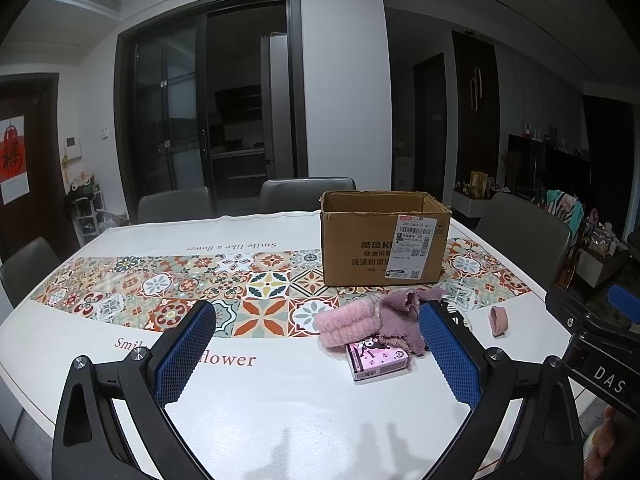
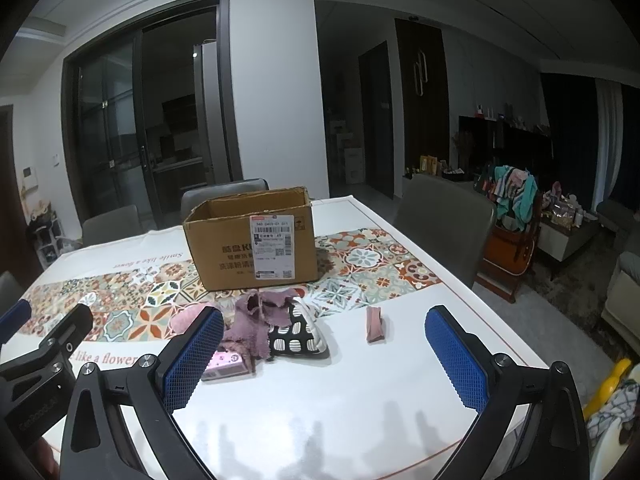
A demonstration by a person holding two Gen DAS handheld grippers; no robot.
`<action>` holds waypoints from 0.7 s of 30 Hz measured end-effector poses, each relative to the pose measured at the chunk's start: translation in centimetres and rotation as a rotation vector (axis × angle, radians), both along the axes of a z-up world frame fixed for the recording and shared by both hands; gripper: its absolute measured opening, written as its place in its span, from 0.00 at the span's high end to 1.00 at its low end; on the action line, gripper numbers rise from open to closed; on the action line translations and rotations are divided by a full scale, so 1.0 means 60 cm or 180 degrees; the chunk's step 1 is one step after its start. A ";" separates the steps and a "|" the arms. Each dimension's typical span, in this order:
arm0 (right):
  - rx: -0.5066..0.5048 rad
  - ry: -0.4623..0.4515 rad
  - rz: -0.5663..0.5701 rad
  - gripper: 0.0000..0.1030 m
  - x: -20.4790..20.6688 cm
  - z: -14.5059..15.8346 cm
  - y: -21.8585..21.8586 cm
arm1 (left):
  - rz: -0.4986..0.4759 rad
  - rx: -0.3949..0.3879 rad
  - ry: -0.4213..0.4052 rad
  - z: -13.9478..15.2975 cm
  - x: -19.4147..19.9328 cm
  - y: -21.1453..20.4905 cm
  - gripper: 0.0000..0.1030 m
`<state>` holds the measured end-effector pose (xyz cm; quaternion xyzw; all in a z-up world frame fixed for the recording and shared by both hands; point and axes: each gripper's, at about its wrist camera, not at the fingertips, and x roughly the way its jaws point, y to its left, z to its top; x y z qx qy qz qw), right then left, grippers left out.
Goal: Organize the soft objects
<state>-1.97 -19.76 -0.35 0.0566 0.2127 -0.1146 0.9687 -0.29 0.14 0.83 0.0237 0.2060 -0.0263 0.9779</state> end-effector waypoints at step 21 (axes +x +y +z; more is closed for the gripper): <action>-0.0021 0.0057 0.0002 0.00 0.010 -0.012 0.003 | -0.0043 -0.0025 0.0116 -0.022 0.014 0.000 0.00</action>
